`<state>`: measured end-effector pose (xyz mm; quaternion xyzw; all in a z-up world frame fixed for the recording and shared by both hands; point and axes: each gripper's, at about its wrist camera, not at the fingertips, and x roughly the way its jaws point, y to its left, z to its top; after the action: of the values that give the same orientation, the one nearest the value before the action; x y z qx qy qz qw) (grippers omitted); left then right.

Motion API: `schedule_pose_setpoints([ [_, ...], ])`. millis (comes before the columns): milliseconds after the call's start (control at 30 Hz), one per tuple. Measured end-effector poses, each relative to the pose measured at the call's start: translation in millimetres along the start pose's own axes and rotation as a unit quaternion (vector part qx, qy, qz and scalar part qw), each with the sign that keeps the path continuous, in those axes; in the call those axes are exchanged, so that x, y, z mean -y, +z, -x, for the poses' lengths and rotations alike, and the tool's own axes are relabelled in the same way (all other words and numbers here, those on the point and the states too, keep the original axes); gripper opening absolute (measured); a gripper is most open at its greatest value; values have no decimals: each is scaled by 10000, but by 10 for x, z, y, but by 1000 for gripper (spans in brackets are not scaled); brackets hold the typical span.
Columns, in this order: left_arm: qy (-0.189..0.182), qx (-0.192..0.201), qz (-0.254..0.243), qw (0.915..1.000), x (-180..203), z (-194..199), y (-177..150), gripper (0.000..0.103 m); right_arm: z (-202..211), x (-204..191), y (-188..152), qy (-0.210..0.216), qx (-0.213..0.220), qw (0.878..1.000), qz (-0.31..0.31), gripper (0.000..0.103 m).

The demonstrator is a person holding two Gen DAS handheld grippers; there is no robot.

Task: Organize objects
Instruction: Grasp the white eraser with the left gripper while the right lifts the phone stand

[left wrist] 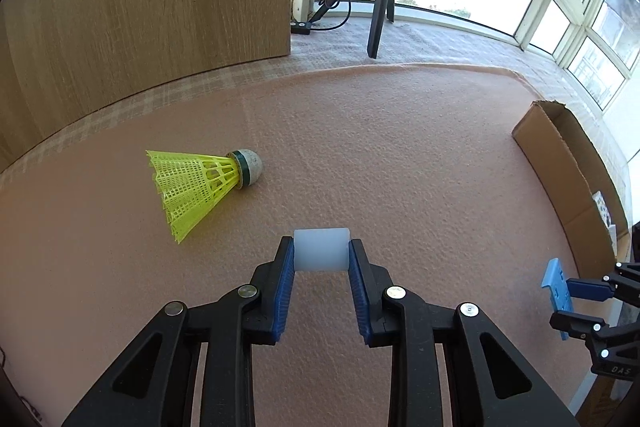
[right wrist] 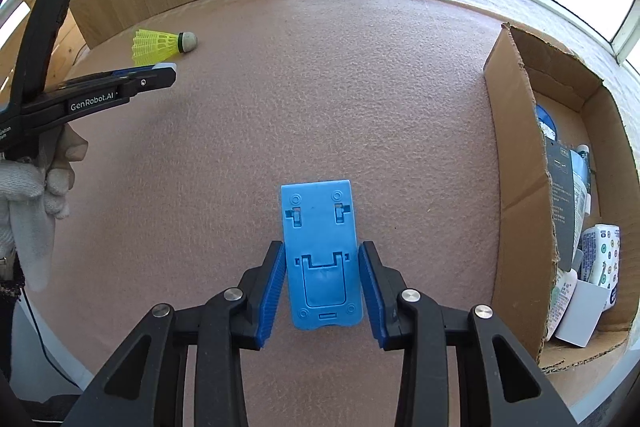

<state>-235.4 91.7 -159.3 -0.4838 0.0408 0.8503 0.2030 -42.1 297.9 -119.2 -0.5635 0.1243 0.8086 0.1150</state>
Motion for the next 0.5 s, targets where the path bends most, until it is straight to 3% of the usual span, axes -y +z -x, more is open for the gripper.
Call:
schedule_pose_setpoints([
  [300, -356, 320, -448, 9978, 653, 253, 146, 28, 366, 394, 201, 97, 630, 9974, -340, 34],
  [500, -607, 457, -766, 9942, 1252, 290, 311, 28, 675, 796, 228, -89, 991, 9934, -580, 34],
])
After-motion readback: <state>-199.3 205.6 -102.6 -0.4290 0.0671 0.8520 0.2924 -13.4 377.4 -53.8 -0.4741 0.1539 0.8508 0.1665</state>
